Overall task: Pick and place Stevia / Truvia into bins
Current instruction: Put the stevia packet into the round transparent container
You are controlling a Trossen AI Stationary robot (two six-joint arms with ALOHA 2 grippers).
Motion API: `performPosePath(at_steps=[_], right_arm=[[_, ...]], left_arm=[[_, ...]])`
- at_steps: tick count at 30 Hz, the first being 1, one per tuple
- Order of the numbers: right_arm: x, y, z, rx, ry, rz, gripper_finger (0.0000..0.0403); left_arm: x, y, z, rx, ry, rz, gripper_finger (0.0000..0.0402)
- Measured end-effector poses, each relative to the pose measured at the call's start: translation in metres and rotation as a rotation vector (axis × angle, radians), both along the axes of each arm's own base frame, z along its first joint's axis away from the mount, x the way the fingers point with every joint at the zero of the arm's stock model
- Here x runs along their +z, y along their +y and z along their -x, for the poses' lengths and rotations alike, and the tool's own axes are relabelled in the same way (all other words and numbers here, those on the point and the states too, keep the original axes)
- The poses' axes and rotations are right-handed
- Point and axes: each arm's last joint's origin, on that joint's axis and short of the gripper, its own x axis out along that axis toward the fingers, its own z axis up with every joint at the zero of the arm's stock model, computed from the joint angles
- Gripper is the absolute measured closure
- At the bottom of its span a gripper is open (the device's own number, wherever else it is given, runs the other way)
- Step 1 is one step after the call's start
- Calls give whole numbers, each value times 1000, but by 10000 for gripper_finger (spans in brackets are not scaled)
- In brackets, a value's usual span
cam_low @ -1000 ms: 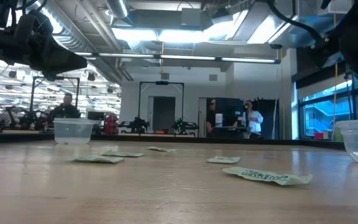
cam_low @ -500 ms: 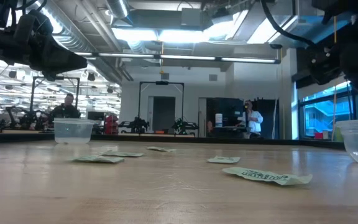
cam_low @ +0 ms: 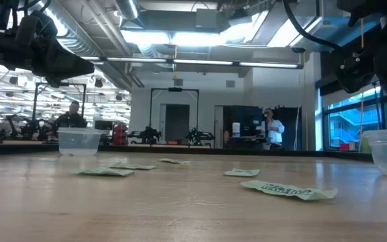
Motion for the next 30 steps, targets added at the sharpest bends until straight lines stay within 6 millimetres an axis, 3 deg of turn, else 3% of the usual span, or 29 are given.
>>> performPosePath(at_steps=[5,12,19,25,30], right_arm=[[9,0,0,-3,32,19,231],[60,0,-13,23,-39,197,231],[106,9,-45,554,-369,400,231],[119,20,-72,783,-680,514,231],[106,23,-76,811,-727,504,231]], left_arm=[[0,0,0,0,0,0,329],[0,0,0,1,0,0,329],[0,0,0,0,0,0,329],[0,0,0,0,0,0,329],[0,0,0,1,-1,0,329]])
